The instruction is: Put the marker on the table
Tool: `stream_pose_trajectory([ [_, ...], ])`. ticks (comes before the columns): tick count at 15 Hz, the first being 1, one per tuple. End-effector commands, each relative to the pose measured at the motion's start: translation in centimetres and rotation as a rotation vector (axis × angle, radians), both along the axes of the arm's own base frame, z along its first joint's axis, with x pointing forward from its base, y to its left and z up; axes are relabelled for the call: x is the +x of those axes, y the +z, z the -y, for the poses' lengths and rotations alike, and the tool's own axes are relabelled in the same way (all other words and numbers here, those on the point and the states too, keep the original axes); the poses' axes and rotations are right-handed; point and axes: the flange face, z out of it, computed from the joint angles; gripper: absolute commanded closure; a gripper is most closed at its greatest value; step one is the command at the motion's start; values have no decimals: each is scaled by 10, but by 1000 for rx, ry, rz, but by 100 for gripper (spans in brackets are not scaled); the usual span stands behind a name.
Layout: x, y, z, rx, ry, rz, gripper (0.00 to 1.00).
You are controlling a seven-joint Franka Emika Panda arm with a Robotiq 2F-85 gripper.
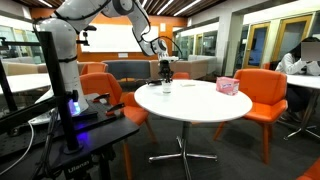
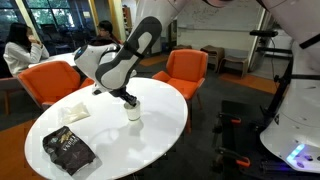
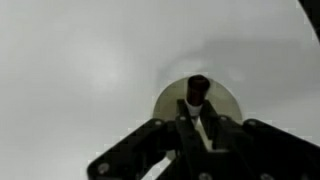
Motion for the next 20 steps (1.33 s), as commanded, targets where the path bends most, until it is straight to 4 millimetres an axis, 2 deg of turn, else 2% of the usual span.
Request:
stream_pose_trajectory([
  [1, -9, 34, -6, -26, 32, -15, 95],
  [5, -20, 80, -7, -43, 55, 4, 95],
  [7, -26, 103, 5, -46, 34, 34, 95],
  [9, -23, 120, 34, 18, -90, 121, 95],
  [11, -19, 126, 69, 60, -182, 169, 95],
  [15, -2, 104, 139, 176, -339, 281, 95],
  [17, 9, 83, 162, 231, -388, 370, 95],
  [20, 17, 41, 187, 325, -445, 441, 95],
])
